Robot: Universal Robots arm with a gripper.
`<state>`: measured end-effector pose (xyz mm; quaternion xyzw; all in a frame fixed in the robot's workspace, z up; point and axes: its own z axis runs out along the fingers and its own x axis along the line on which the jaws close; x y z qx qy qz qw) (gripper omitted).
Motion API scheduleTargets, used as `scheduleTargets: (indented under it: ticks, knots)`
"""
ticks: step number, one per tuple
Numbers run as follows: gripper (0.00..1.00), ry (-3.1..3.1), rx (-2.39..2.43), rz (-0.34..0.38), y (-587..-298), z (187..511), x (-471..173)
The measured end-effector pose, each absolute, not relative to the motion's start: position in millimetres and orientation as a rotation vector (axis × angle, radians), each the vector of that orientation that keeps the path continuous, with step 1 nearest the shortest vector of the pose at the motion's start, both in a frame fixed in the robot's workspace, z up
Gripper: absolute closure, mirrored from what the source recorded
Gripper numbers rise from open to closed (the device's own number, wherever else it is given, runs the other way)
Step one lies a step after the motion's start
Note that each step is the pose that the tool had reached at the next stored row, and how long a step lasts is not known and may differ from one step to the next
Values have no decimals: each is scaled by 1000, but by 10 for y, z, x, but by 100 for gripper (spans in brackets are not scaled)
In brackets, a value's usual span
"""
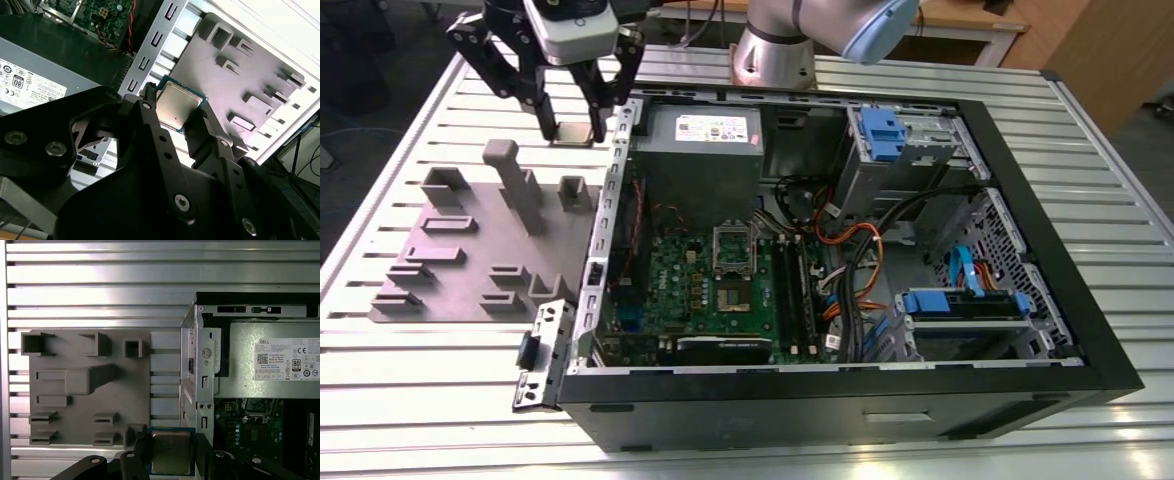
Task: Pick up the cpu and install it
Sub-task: 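Pick up the cpu and move it towards the insertion slot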
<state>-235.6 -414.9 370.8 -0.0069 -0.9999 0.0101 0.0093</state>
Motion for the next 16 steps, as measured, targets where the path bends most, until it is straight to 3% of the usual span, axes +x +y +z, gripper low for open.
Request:
scheduleTargets:
  ticks: [16]
  knots:
    - [53,-3123,-22,32,-4216,3708,-2301]
